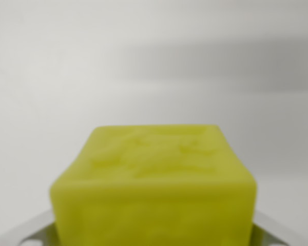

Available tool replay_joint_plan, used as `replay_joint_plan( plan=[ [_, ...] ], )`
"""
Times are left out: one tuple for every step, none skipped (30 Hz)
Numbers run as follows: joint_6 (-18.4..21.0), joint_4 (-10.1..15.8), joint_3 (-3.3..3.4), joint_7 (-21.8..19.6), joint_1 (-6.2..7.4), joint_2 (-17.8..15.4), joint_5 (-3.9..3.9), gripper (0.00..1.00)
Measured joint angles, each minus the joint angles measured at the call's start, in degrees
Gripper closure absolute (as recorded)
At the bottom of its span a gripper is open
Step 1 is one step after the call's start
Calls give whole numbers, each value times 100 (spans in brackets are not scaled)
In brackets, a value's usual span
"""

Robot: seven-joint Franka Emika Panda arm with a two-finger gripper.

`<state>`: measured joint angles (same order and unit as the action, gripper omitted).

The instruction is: Pick yellow cube

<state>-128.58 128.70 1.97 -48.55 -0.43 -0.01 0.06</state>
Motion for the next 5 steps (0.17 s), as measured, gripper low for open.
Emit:
replay_joint_plan(
  plan=[
    [2,-1,0,0,0,-1,0,100],
    [2,-1,0,0,0,-1,0,100],
    [2,-1,0,0,0,-1,0,100],
    [2,-1,0,0,0,-1,0,100],
    [2,-1,0,0,0,-1,0,100]
  ],
)
